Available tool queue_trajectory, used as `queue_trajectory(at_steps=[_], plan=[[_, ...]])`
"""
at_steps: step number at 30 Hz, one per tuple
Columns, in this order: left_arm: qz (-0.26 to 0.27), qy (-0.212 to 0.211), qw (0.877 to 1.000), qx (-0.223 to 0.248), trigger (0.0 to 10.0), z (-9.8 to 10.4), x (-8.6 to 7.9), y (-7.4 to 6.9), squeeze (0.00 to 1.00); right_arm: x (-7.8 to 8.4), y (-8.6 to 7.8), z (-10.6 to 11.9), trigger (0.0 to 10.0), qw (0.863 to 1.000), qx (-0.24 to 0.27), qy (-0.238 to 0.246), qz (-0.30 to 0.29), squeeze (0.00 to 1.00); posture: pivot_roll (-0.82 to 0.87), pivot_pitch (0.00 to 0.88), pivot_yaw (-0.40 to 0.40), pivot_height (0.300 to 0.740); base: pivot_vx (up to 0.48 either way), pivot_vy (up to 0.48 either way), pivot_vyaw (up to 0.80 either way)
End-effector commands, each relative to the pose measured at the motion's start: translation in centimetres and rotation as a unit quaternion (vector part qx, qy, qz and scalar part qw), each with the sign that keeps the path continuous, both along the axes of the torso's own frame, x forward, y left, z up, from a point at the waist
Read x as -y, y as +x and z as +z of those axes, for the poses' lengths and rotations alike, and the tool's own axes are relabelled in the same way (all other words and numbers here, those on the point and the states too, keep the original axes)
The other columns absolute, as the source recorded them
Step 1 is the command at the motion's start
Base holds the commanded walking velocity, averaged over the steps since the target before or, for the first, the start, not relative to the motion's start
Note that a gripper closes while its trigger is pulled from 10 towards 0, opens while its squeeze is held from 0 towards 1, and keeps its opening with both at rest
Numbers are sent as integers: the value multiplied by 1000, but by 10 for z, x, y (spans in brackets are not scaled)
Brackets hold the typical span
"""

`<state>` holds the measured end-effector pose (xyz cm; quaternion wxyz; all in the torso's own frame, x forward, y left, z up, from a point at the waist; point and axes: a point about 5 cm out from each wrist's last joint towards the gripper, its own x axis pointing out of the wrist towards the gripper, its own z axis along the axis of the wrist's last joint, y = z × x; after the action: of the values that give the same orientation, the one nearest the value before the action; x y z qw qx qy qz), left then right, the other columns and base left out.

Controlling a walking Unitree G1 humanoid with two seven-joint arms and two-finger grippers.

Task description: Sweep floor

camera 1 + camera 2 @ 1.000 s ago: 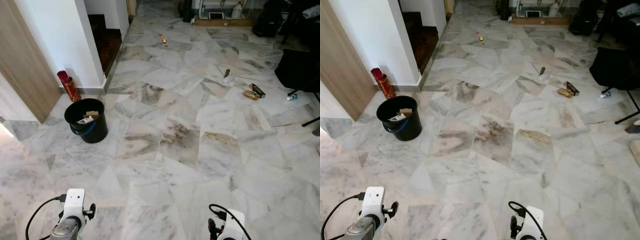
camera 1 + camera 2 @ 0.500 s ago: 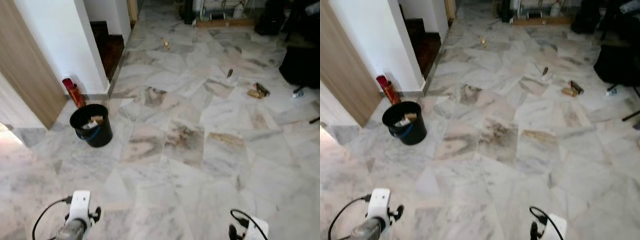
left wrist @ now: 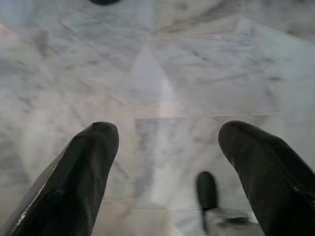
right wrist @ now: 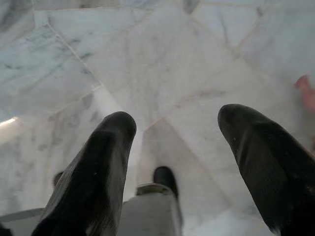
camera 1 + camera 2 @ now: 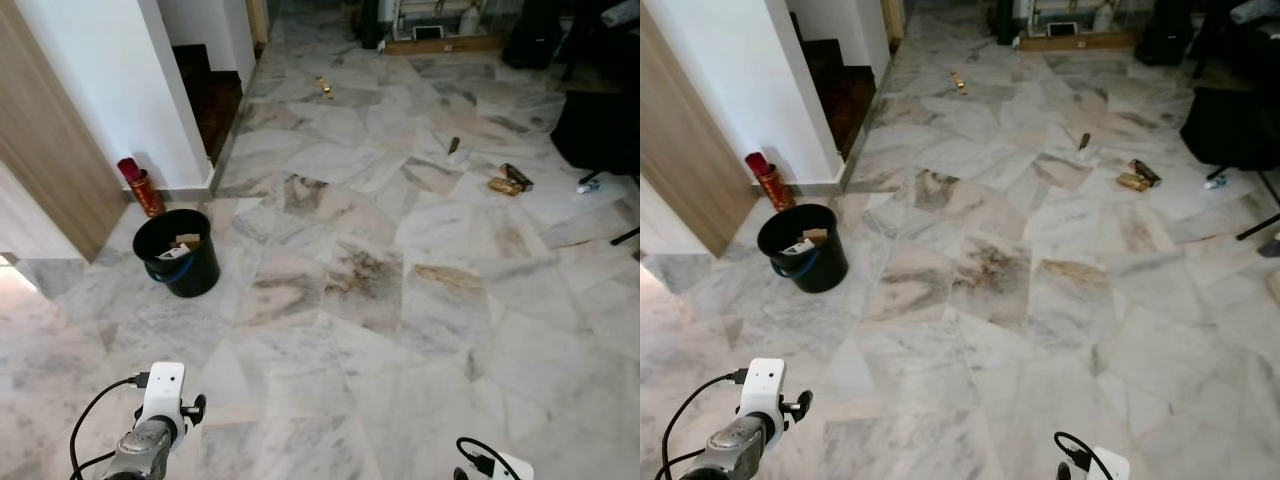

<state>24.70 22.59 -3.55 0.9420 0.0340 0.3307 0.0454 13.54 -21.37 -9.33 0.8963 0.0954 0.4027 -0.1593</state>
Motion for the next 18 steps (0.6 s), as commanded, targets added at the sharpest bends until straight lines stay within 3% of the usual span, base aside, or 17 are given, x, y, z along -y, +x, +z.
queue_trajectory(at_steps=[1,6,10,18], plan=[[15,-5,1000,-9,10000,-5,-2,-7,0,-4,-8,-4,10000,1000,-17,5,6,0,35,42,19,740,0,0,0],[26,-4,999,-24,10000,-11,-5,-17,0,13,-3,2,10000,1000,0,-2,0,0,53,38,19,740,0,0,0],[30,-6,999,-30,10000,-14,-9,-24,0,12,-9,-1,10000,1000,-7,0,7,0,52,29,19,740,0,0,0],[28,0,999,-42,10000,-18,-13,-32,0,11,-15,-2,10000,1000,-8,-4,3,0,15,55,44,740,338,0,0]])
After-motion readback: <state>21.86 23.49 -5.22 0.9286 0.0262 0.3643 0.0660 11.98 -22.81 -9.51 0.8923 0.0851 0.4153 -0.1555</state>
